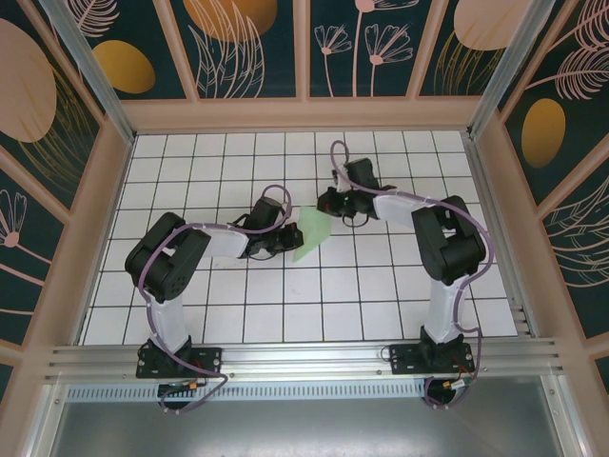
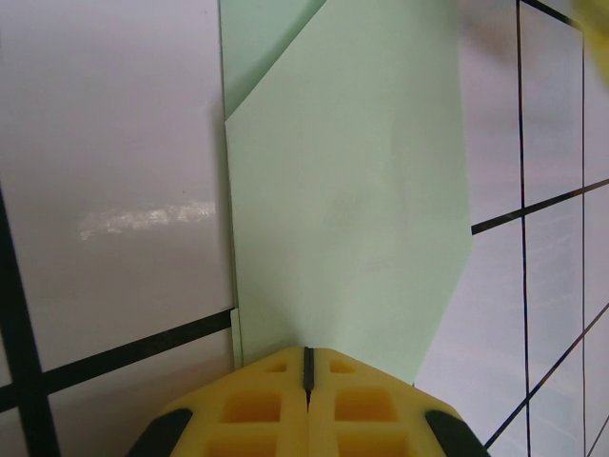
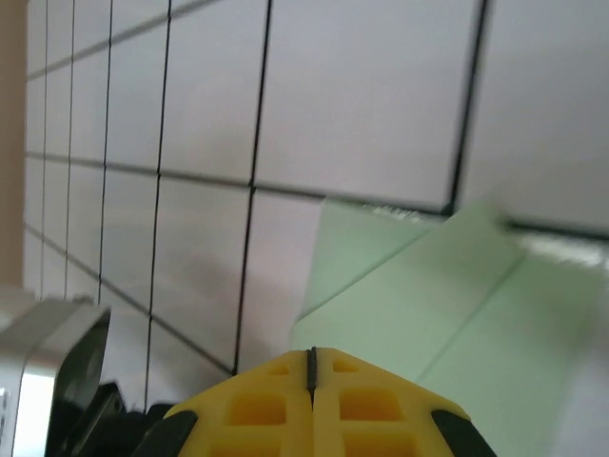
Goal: Fold a paper plane with a square sheet of paper (pick it up from the middle)
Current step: Fourth fold the wing at the center of the table.
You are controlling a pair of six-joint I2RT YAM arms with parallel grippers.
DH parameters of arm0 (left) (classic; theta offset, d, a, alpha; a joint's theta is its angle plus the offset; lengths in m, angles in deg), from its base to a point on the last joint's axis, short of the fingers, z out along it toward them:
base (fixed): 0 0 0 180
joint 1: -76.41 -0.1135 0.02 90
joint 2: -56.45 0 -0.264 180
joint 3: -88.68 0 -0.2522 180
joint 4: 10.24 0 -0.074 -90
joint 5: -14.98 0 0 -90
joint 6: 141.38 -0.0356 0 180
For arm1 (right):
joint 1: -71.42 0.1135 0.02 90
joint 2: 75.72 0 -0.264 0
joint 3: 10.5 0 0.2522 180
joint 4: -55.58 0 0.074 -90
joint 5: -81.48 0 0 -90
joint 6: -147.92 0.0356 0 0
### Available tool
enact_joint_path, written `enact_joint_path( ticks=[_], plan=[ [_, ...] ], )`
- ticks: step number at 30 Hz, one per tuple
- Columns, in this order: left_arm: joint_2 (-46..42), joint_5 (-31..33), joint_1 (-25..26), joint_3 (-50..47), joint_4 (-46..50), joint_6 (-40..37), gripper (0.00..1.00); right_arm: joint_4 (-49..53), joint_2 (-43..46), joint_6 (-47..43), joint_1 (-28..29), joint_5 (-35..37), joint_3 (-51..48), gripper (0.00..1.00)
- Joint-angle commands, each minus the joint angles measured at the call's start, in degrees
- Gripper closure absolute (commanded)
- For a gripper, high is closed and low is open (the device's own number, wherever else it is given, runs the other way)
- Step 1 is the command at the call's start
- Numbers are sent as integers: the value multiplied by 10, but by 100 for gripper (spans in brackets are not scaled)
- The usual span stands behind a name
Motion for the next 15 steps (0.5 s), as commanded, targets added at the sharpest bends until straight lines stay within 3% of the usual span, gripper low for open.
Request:
enact_joint_path(
  ticks=[1, 15],
  plan=[
    [25, 23, 0, -21, 100, -1, 100, -23, 3, 27, 21, -27, -31, 97],
    [17, 17, 0, -6, 96, -6, 100, 0, -57, 31, 32, -23, -27, 97]
  ],
)
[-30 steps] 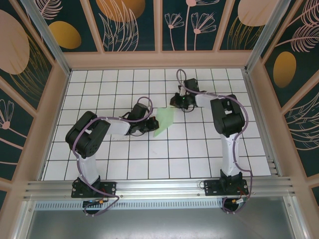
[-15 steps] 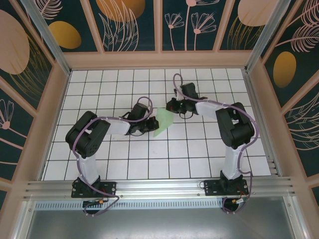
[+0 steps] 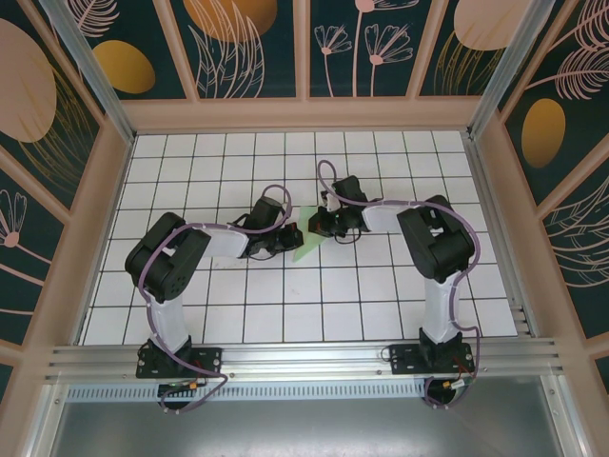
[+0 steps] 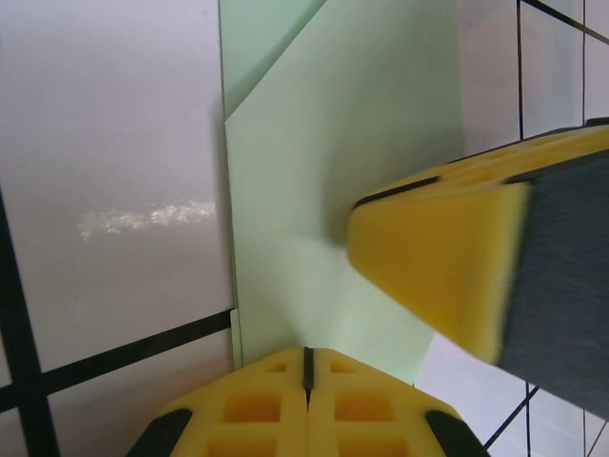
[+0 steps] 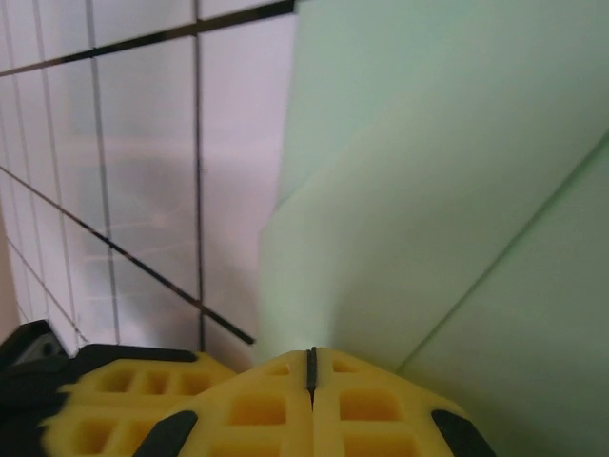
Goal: Fold a paper plane with a square sheet of paper (pick it up from the middle)
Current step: Fourth fold the wing at the center of the table.
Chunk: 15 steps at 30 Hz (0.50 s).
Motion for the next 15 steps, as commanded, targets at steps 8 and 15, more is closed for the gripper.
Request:
enact_joint_path(
  ticks=[8, 15],
  plan=[
    [-16, -9, 0, 18, 76, -9, 95, 59, -33, -9, -1, 52, 7, 97],
    [-35, -24, 0, 31, 39, 2, 87, 72, -40, -13, -1, 63, 8, 97]
  ],
)
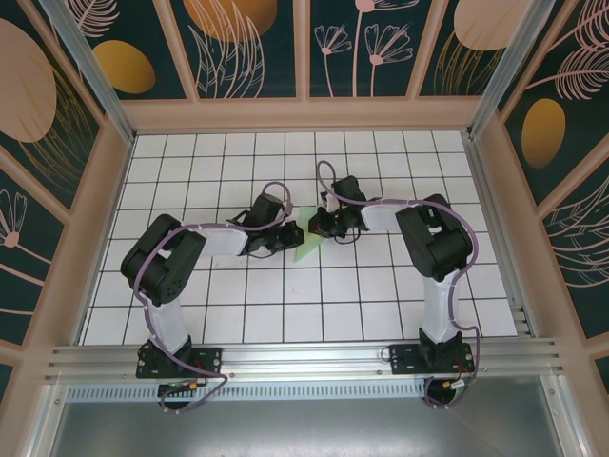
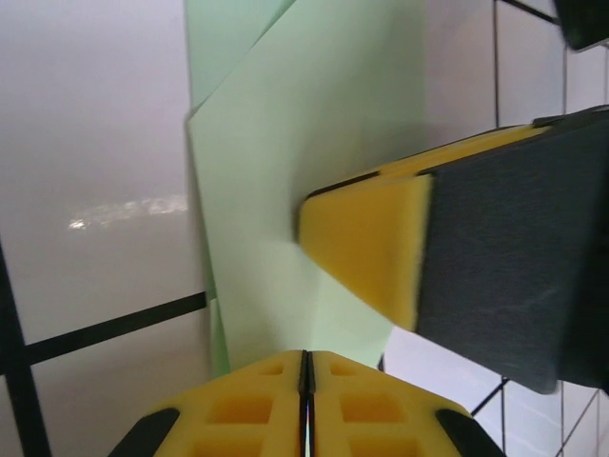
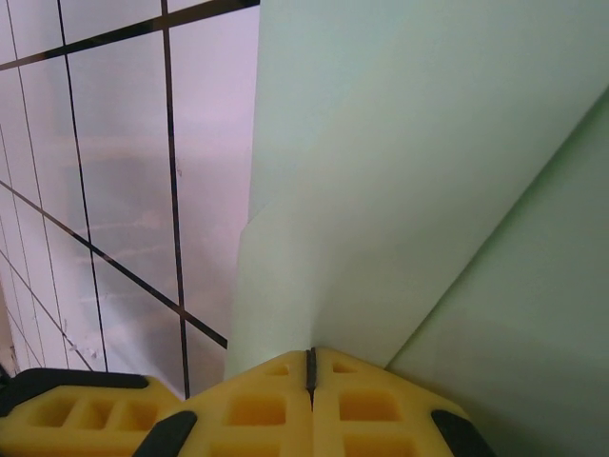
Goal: Fold a paper plane with a square sheet of paper (pick it up from the middle)
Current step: Fourth fold the wing at the center of the table.
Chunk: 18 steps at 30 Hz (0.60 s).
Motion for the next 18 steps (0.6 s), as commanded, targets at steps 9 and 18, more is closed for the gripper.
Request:
enact_joint_path(
  ticks=[9, 18],
  plan=[
    [26, -68, 0, 23, 1, 0, 87, 59, -47, -9, 0, 55, 0, 98],
    [40, -63, 3, 14, 42, -24, 87, 70, -55, -9, 0, 63, 5, 98]
  ],
)
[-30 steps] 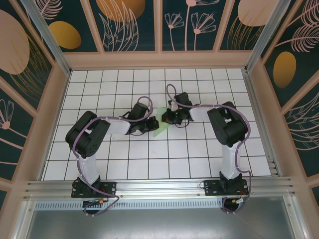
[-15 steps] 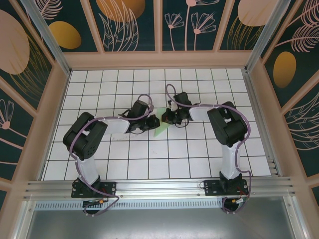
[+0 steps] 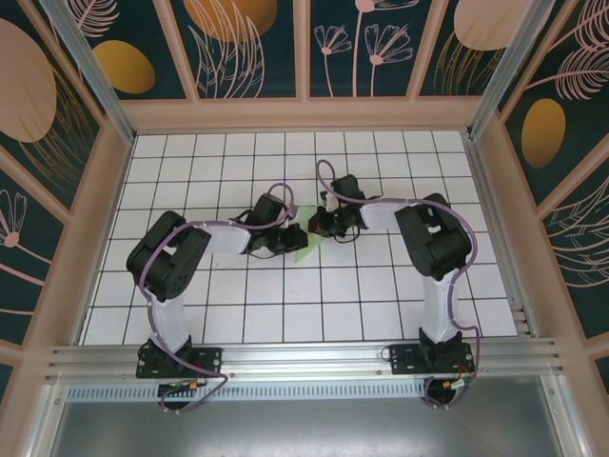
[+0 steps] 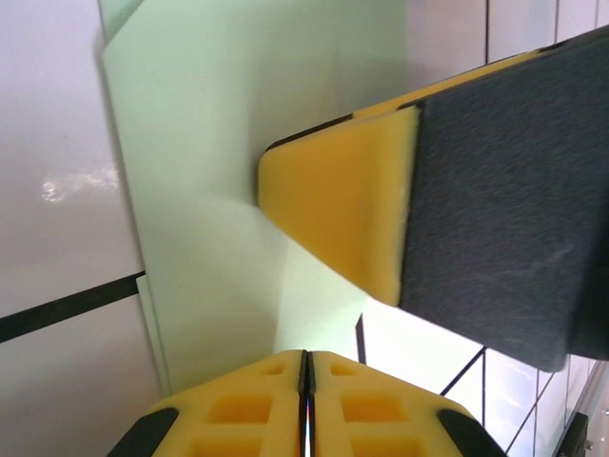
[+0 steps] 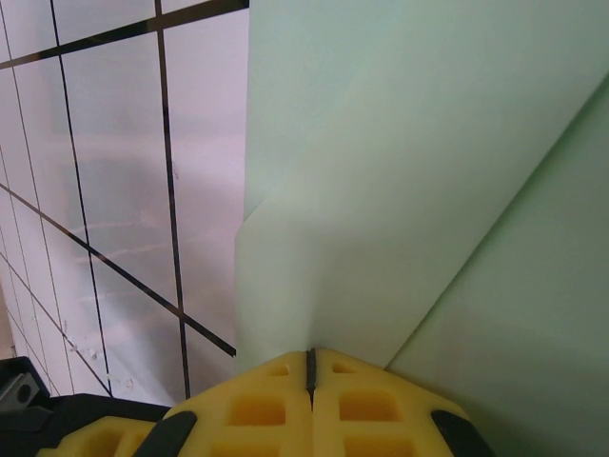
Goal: Fold a paper plane with a square sheet of paper (pick it up from the middle)
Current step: Fourth fold the wing at the center of the table.
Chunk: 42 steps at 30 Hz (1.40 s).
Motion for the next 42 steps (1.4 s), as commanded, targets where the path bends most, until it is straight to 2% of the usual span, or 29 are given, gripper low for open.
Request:
enact_joint_path(
  ticks=[1, 15, 32, 42],
  plan=[
    [12, -2, 3, -1, 31, -17, 87, 54, -47, -9, 0, 67, -8, 98],
    [9, 2, 13, -46, 25, -11, 89, 63, -55, -9, -2, 76, -9, 99],
    [-20, 14, 32, -104, 23, -1, 100, 68, -67, -8, -6, 79, -7, 99],
    [-42, 10, 36, -125, 34, -11, 100, 74, -74, -9, -6, 82, 0, 99]
  ],
)
